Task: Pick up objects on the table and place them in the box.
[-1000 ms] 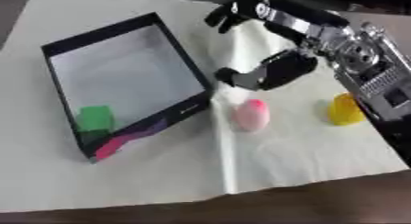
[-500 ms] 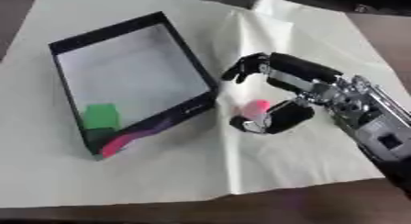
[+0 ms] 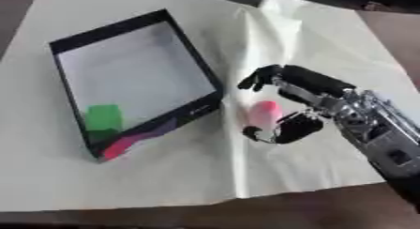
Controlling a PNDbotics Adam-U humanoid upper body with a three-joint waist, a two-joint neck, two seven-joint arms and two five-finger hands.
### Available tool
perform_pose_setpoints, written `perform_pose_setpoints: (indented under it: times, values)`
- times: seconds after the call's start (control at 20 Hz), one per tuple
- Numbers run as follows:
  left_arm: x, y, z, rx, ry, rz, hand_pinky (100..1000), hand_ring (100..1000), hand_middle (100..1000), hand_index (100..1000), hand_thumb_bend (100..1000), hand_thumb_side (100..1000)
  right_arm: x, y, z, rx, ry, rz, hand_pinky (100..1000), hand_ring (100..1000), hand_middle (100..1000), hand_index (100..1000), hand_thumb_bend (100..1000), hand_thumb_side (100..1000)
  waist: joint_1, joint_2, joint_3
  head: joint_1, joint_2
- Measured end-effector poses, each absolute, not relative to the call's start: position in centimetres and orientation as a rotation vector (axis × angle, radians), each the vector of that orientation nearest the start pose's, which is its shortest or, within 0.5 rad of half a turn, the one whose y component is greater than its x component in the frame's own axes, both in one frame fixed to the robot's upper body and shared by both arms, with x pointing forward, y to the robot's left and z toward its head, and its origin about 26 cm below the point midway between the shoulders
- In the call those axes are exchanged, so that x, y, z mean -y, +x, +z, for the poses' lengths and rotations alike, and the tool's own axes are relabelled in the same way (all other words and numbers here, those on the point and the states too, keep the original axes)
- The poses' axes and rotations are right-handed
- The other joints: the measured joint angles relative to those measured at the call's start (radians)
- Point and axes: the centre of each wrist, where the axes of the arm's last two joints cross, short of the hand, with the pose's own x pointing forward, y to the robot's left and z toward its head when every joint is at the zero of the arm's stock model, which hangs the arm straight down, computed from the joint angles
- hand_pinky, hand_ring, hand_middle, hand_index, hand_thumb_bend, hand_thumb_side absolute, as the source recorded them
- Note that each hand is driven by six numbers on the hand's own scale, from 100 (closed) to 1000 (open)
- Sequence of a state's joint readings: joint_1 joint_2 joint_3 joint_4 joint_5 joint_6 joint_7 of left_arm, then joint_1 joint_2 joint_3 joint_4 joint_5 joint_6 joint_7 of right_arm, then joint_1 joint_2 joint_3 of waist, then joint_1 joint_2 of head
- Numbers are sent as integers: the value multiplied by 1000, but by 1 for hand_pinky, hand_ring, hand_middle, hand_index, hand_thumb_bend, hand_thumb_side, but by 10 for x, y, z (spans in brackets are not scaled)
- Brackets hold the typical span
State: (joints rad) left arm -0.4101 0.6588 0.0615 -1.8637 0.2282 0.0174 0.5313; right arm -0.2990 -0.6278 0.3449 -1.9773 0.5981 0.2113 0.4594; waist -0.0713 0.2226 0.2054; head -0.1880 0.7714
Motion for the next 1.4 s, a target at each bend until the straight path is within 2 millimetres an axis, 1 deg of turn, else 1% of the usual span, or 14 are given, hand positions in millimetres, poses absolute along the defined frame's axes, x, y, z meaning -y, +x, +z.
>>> perform_pose_setpoints:
  times: [0.55,0.8,0.85,0.9,1.05,1.15,1.25,1.3,1.4]
  values:
    - [-326,320,251,2308,538,147,725,593,784,833,382,529,241,291,169,1476,-651,1432,852,781,776,846,430,356,0,15,1,-1,0]
    - [-326,320,251,2308,537,153,725,592,784,834,384,529,245,296,162,1433,-670,1428,850,782,776,847,444,374,0,19,5,-1,0]
    - [-327,320,251,2307,538,155,724,592,784,834,384,529,246,297,160,1423,-674,1428,850,782,776,847,428,342,0,19,5,-1,0]
    - [-327,320,251,2307,538,156,724,592,784,834,384,530,248,299,159,1413,-676,1428,849,782,776,847,450,377,0,19,5,-1,0]
    - [-327,320,251,2307,537,160,724,592,783,834,385,529,251,302,153,1379,-685,1432,845,780,773,847,457,376,1,23,7,-5,0]
    - [-326,320,251,2306,534,163,724,591,784,834,386,519,254,305,149,1357,-691,1435,838,771,764,843,448,316,1,26,7,-8,0]
    - [-326,320,250,2304,530,167,724,591,783,834,385,531,256,306,146,1340,-695,1437,832,764,756,837,445,310,1,26,8,-9,0]
    - [-326,320,250,2304,530,168,723,591,783,834,385,531,256,307,144,1333,-696,1437,821,750,743,828,434,259,1,27,8,-9,0]
    - [-326,320,250,2303,530,169,723,591,783,834,385,530,258,308,142,1320,-696,1436,809,735,727,814,403,217,1,28,8,-9,0]
